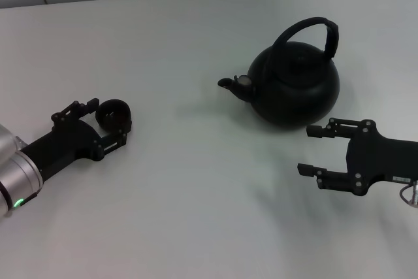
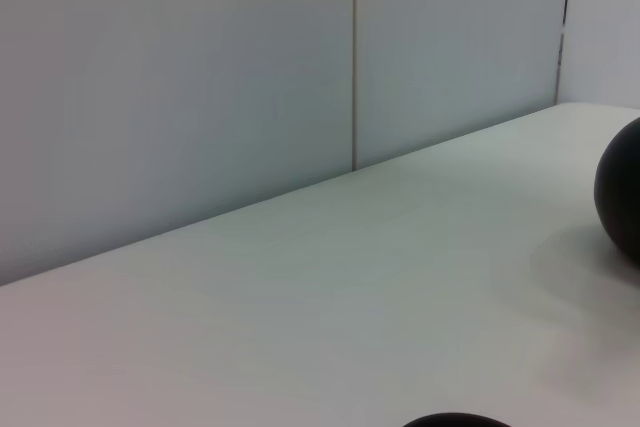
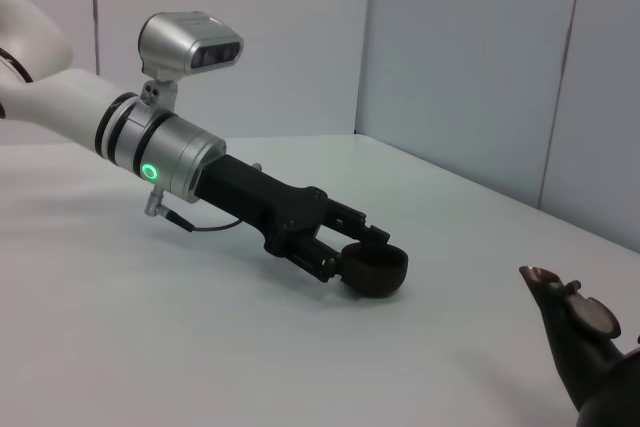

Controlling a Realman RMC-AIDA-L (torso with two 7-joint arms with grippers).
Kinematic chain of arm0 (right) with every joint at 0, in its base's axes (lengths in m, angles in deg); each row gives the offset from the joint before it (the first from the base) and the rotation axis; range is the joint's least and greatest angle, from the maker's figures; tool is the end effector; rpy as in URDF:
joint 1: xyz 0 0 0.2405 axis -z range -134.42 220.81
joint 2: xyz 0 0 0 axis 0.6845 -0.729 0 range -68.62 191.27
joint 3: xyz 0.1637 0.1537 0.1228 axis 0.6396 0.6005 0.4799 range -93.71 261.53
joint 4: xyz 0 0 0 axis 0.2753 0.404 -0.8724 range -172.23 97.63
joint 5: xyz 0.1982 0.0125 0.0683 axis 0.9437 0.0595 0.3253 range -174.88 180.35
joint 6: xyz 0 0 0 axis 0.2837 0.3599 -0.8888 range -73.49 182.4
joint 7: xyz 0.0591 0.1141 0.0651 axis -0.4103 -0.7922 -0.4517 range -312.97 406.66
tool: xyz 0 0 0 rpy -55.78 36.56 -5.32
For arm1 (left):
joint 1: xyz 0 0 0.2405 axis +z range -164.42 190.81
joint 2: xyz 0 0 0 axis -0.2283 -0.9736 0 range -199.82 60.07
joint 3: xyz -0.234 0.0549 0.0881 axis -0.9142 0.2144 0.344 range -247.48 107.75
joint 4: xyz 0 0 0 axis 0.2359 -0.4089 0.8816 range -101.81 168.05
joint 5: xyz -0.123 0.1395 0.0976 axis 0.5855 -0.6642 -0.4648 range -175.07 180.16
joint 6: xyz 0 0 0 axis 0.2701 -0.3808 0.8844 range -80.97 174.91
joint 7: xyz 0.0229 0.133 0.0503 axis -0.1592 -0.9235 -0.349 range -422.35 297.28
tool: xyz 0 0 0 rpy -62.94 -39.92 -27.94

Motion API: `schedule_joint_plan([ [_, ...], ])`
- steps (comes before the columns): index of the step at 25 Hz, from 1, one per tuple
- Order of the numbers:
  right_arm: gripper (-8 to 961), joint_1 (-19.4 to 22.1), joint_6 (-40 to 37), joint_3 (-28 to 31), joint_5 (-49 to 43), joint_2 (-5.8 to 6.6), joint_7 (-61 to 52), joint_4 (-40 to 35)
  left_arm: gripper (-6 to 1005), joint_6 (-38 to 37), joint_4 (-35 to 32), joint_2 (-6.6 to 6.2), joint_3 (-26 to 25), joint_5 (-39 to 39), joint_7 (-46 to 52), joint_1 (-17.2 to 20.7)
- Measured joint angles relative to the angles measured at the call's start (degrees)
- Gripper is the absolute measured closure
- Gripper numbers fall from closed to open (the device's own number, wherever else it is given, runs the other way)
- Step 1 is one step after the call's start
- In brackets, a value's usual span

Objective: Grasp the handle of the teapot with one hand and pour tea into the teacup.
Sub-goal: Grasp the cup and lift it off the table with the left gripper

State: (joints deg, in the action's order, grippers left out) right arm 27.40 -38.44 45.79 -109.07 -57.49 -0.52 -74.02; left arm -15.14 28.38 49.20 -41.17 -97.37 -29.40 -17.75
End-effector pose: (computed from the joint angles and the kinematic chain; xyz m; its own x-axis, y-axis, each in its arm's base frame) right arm 0.3283 0.2524 0.0052 0.8986 -0.0416 -0.4368 -0.2267 -0.8963 -0.3811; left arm -0.3190 0.3201 -0.0709 0.8461 0.2122 0.4890 0.4848 -0.6877 -0.5404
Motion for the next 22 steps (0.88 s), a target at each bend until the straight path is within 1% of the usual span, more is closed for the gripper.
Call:
schedule_joint_plan([
  [22, 287, -0.7, 0.0, 0.8, 0.0, 0.00, -0.4, 0.1, 315, 0.8, 0.4, 0.00, 0.2, 0.0, 0.0, -1.1],
])
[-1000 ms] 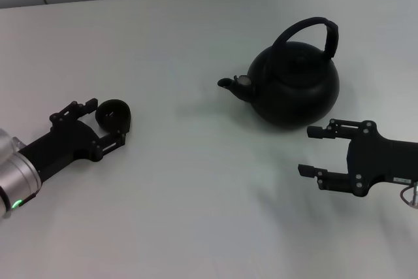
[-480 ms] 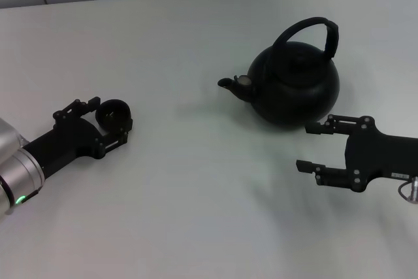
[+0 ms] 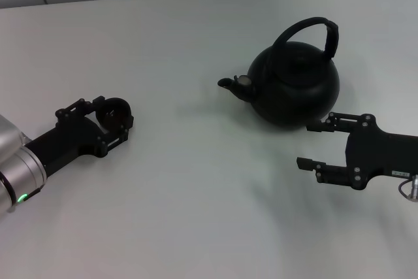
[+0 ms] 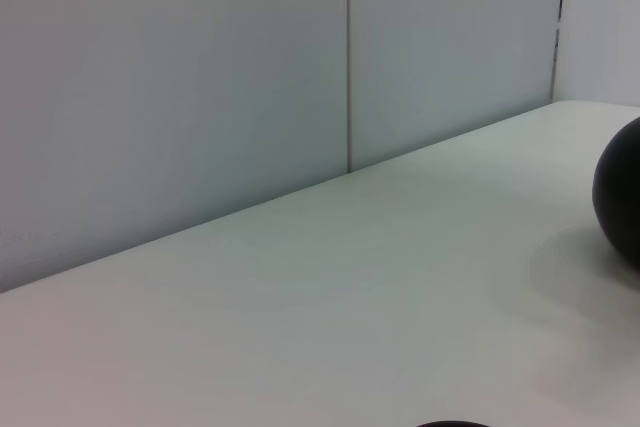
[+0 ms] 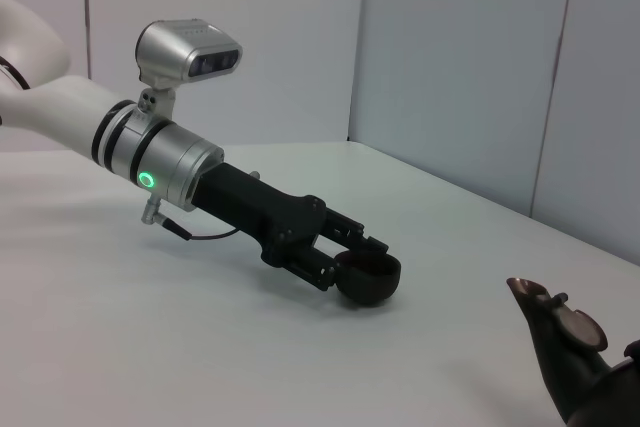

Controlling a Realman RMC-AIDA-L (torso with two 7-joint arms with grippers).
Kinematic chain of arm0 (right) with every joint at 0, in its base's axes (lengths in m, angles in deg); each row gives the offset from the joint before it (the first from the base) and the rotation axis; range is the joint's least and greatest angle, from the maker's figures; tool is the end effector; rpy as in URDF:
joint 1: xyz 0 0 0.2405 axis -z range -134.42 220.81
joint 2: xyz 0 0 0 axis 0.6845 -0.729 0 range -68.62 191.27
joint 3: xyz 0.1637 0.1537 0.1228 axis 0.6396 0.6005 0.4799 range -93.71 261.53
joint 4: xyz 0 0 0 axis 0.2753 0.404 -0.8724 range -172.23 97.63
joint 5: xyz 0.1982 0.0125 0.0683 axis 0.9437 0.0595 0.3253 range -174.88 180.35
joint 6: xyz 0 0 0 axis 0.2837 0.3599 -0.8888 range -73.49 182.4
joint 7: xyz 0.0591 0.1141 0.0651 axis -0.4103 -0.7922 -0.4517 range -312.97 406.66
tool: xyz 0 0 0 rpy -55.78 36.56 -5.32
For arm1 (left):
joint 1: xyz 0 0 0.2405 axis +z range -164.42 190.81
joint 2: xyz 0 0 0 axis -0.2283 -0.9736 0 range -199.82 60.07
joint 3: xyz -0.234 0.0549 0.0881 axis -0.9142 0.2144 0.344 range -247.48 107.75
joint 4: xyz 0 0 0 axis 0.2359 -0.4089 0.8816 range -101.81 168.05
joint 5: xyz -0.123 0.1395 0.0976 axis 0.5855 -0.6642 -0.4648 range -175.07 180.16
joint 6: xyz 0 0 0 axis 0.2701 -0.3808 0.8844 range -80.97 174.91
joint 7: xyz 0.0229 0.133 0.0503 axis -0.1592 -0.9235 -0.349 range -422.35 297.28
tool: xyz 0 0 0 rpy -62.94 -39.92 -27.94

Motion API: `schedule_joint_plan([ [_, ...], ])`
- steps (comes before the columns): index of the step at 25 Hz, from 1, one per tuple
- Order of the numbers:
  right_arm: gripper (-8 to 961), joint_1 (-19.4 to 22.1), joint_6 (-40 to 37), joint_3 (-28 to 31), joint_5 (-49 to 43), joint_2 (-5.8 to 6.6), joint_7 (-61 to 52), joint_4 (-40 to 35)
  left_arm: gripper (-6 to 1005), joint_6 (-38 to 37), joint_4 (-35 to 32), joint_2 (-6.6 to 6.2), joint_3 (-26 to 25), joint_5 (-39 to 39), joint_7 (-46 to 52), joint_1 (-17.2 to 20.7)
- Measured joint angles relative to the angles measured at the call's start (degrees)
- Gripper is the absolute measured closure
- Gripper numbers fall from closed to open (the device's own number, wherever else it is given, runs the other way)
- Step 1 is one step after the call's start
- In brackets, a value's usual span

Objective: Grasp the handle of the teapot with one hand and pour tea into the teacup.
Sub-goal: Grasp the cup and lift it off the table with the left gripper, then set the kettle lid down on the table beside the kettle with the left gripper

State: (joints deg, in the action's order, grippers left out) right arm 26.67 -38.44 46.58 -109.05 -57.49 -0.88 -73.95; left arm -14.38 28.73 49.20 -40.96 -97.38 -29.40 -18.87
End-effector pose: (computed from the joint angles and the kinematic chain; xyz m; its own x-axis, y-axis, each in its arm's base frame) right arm 0.3260 0.2570 0.0069 0.8954 -0.0373 -0.4436 -0.2292 -0.8930 -0.3874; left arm -0.3143 0.3253 -0.0728 0.8515 0.2072 0.4817 0.4745 -0.6954 -0.5397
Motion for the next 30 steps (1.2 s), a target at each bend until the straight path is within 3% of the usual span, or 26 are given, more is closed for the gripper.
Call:
schedule_joint_plan([
  [9, 286, 0.0, 0.0, 0.0, 0.0, 0.00, 0.0, 0.0, 312, -4.5, 0.0, -0.01, 0.6, -0.6, 0.2, -0.4],
  [19, 286, -0.1, 0.0, 0.1, 0.0, 0.00, 0.0, 0.2, 309, -6.1, 4.4, 0.00, 4.3, -1.4, 0.5, -5.3],
  [30, 286, -0.1, 0.0, 0.1, 0.0, 0.00, 0.1, 0.3, 306, -5.9, 5.9, 0.09, 4.9, -1.4, 0.0, -7.1],
])
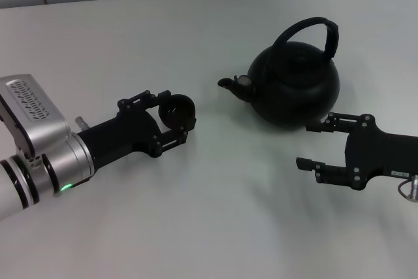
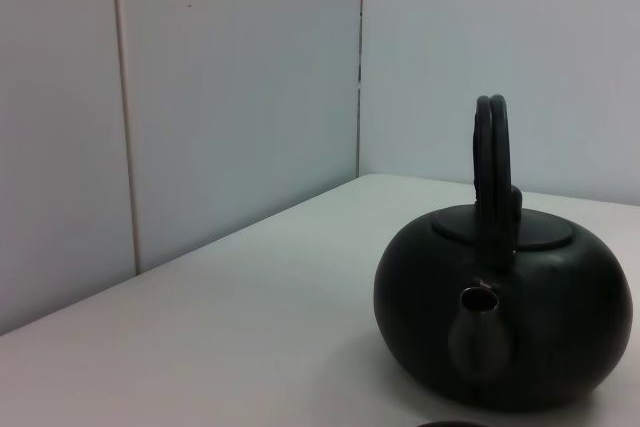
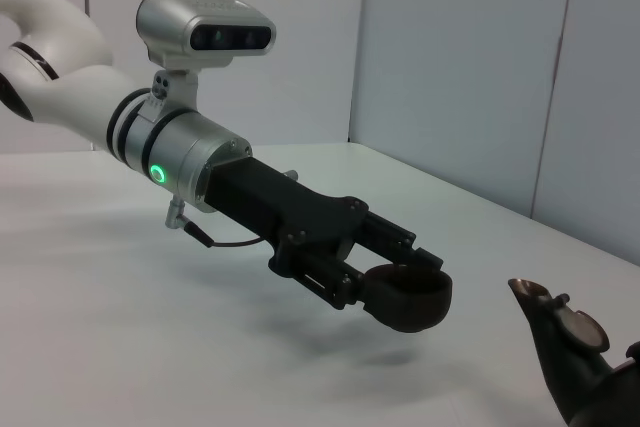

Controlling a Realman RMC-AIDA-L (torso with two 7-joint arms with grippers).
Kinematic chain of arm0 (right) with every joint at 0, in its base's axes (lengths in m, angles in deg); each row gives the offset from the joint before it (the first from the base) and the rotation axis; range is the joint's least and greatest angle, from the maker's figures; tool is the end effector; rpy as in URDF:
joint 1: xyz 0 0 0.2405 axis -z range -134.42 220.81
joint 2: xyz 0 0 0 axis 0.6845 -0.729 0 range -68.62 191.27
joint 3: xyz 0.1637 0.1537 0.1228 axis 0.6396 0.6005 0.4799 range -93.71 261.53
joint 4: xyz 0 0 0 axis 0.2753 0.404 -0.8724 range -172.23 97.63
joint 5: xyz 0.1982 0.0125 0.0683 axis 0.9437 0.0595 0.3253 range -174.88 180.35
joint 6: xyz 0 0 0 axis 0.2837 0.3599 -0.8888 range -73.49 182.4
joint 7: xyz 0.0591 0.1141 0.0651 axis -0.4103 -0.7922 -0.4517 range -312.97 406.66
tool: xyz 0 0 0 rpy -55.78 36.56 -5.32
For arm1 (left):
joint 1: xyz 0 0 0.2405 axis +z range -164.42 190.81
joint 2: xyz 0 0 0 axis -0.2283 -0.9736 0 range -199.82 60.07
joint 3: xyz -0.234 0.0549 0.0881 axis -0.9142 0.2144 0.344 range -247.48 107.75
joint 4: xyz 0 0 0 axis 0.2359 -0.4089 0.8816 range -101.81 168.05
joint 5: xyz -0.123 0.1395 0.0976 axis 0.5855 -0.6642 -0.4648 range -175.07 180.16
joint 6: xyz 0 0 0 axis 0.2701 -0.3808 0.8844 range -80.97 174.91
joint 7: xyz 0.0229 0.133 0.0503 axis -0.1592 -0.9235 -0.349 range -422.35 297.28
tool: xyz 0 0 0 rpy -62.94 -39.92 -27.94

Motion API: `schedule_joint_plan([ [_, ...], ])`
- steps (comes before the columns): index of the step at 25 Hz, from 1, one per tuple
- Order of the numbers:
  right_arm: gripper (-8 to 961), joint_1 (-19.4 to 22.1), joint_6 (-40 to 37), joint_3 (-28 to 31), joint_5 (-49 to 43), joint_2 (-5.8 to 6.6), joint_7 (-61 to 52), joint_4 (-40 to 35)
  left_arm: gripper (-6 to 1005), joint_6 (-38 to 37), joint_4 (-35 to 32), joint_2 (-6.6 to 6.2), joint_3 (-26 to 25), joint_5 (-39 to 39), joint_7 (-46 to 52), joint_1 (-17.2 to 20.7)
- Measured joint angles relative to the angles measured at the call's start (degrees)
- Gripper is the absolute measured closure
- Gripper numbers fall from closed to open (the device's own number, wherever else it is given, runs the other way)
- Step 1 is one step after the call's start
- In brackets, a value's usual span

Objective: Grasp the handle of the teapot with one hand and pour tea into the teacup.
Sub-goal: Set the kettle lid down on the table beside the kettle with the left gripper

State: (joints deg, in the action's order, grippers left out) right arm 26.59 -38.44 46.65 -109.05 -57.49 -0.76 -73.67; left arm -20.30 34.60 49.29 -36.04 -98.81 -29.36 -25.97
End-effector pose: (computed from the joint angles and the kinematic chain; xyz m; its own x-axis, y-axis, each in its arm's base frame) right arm 0.3258 0.2569 0.0062 0.8942 -0.0377 -0.4460 -0.2303 -0.8932 -0.3862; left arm -0.2582 0.3262 -0.1006 0.8450 0.1206 0.5210 0.3560 -0.8539 -0.3796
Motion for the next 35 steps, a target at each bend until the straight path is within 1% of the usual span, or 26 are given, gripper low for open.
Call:
schedule_joint_plan([
  [3, 286, 0.0, 0.0, 0.0, 0.0, 0.00, 0.0, 0.1, 305, 0.0, 0.1, 0.00, 0.0, 0.0, 0.0, -0.1],
  [6, 286, -0.1, 0.0, 0.0, 0.0, 0.00, 0.1, 0.1, 304, 3.3, 2.4, 0.00, -0.4, 0.1, -2.3, -1.2],
  [8, 286, -0.1, 0.0, 0.0, 0.0, -0.01, 0.1, 0.1, 303, 3.3, 2.4, 0.00, -0.4, 0.1, -2.3, -1.2],
  [10, 286, -0.1, 0.0, 0.0, 0.0, -0.06, 0.1, 0.1, 302, 6.5, 4.8, 0.00, -0.7, 0.2, -4.7, -2.0],
  [20, 286, 0.0, 0.0, 0.0, 0.0, -0.09, 0.1, 0.1, 299, 6.9, 5.8, 0.00, -1.9, 0.1, -6.7, -2.2],
  [30, 286, -0.1, 0.0, 0.0, 0.0, -0.09, 0.0, 0.1, 296, 8.2, 6.1, 0.00, -2.3, 0.1, -6.3, -2.3],
  [35, 287, -0.1, 0.0, 0.0, 0.0, -0.09, 0.0, 0.1, 185, 8.1, 6.6, 0.00, -2.4, 0.2, -6.3, -2.3],
])
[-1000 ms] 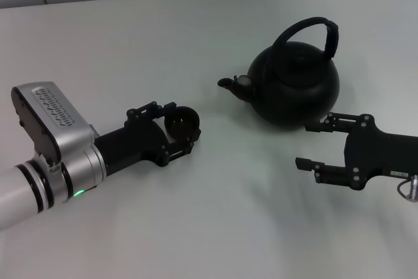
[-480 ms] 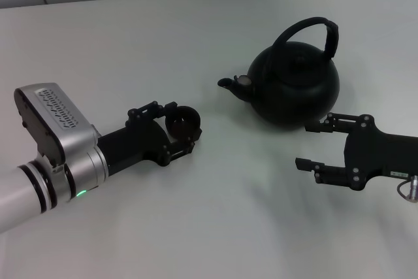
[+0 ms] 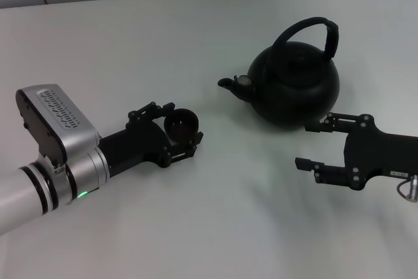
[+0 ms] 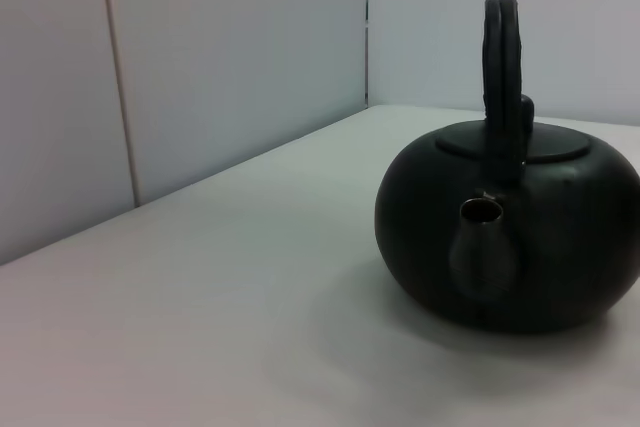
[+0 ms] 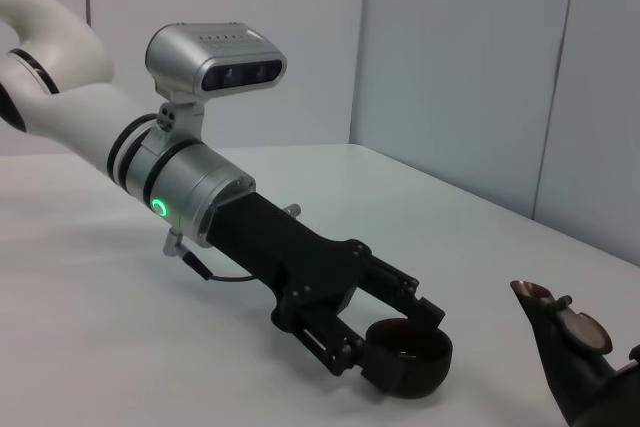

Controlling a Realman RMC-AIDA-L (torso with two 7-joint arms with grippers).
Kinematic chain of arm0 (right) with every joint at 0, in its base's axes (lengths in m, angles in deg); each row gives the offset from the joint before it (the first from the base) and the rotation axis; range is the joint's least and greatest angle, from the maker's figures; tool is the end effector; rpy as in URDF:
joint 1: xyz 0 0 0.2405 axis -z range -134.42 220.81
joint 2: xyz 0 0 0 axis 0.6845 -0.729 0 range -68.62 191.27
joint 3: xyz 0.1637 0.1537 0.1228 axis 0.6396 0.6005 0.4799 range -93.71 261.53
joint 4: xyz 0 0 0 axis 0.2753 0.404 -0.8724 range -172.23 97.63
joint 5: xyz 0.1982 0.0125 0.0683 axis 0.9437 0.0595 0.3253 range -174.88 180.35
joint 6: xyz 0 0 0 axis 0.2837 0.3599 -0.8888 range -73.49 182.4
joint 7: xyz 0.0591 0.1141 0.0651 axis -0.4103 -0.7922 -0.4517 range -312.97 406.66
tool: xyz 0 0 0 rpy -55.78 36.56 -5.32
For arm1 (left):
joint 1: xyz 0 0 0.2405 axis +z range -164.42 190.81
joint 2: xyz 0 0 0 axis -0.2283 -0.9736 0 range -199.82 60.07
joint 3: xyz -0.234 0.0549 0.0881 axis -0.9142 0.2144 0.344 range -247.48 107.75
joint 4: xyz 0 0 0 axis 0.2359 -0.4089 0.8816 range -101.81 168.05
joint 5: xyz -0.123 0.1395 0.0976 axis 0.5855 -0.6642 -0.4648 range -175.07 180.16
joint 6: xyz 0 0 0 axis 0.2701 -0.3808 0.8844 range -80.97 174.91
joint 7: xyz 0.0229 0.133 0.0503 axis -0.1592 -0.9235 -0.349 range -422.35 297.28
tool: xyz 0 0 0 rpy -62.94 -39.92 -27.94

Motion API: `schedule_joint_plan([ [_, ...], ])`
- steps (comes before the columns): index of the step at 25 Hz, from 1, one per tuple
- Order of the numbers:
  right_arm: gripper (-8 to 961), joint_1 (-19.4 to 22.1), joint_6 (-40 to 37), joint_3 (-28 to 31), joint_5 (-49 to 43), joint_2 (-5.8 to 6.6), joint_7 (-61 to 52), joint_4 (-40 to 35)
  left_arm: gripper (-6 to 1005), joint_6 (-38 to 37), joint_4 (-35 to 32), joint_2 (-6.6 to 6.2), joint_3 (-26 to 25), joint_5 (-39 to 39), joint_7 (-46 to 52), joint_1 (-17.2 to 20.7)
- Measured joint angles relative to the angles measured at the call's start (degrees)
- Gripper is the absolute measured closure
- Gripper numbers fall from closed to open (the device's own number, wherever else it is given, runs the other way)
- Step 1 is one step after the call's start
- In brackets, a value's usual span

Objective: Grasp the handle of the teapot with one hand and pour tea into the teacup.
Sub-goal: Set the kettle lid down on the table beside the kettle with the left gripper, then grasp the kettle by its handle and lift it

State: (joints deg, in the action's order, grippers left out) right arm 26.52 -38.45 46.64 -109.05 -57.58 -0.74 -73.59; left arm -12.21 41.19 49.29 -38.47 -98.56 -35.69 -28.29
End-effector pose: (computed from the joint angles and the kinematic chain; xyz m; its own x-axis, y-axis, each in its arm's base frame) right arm 0.3251 0.2570 0.0053 0.8932 -0.0374 -0.4481 -0.2304 -0.8939 -0.3846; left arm -0.2595 0.3237 -0.1221 0.8836 0.1482 0.4441 0.3488 -0.8412 -0.4133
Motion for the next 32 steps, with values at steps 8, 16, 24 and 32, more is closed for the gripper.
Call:
schedule_joint_plan([
  [8, 287, 0.3, -0.1, 0.0, 0.0, 0.00, 0.2, 0.0, 185, -13.4, -4.7, -0.81, -0.8, -0.1, 2.7, 4.6],
  [16, 287, 0.2, -0.2, 0.3, 0.0, 0.06, 0.2, -0.1, 184, -36.7, -28.1, -1.80, 1.6, -0.2, 18.1, 21.5],
  [24, 287, 0.0, -0.4, 1.5, 0.0, -0.09, 0.3, 0.0, 184, -41.1, -29.6, -3.69, 1.8, -0.2, 20.6, 25.6],
  [32, 287, -0.1, -0.4, 1.5, 0.1, -0.18, 0.3, 0.1, 185, -38.5, -30.6, -3.41, 3.0, -4.8, 18.0, 25.4],
])
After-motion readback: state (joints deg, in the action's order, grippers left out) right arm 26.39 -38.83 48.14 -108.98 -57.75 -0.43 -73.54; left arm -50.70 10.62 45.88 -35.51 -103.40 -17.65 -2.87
